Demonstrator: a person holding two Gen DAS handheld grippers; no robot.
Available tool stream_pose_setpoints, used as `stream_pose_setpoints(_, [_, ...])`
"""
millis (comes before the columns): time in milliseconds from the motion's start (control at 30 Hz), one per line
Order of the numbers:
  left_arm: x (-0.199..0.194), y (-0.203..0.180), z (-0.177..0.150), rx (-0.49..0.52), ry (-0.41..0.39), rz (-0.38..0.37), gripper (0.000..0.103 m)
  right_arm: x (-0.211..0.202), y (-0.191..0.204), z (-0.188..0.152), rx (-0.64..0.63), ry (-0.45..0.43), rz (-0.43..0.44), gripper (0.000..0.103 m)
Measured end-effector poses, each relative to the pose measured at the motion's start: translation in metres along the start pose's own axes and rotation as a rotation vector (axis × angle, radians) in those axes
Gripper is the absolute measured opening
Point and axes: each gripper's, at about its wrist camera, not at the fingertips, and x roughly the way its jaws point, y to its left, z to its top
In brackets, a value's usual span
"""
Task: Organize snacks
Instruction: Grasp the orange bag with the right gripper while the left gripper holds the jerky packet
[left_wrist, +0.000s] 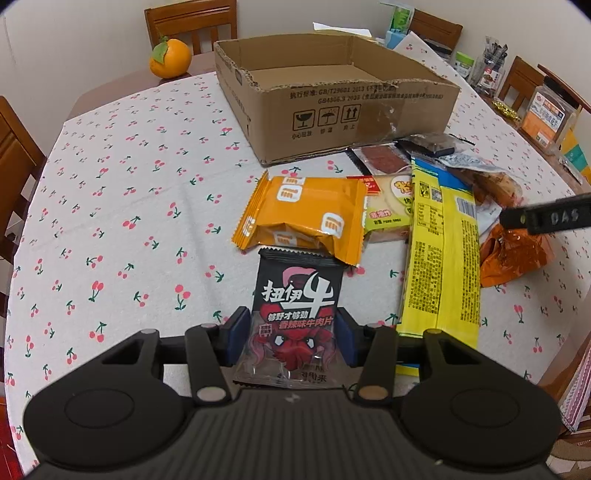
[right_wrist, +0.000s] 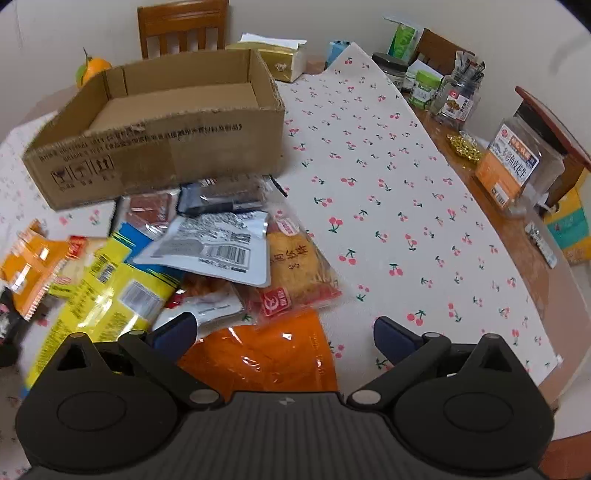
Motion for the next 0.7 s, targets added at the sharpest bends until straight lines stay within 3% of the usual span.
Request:
stream_pose_setpoints(167, [-0.001, -0.001, -0.001, -0.004, 0.004, 0.006, 0.049, 0.002, -0.004, -0.010, -0.007, 0.042, 0.016, 0.103])
stream_pose_setpoints(367, [-0.003, -0.001, -0.004, -0.029, 0.004, 0.021, 0.048, -0.005, -0.017, -0.025, -0.019, 0.103, 0.118, 0.103])
stream_pose_setpoints(467, [-0.006, -0.001, -0.005, -0.038, 0.004, 0.031, 0.048, -0.004, -0.019, -0.026, -0.033, 0.117, 0.119, 0.103])
stream_pose_setpoints(700, [-0.012, -0.003, -0.005, -0.046, -0.006, 0.057, 0.048, -0.011, -0.005, -0.007, -0.022, 0.035, 0.135, 0.103])
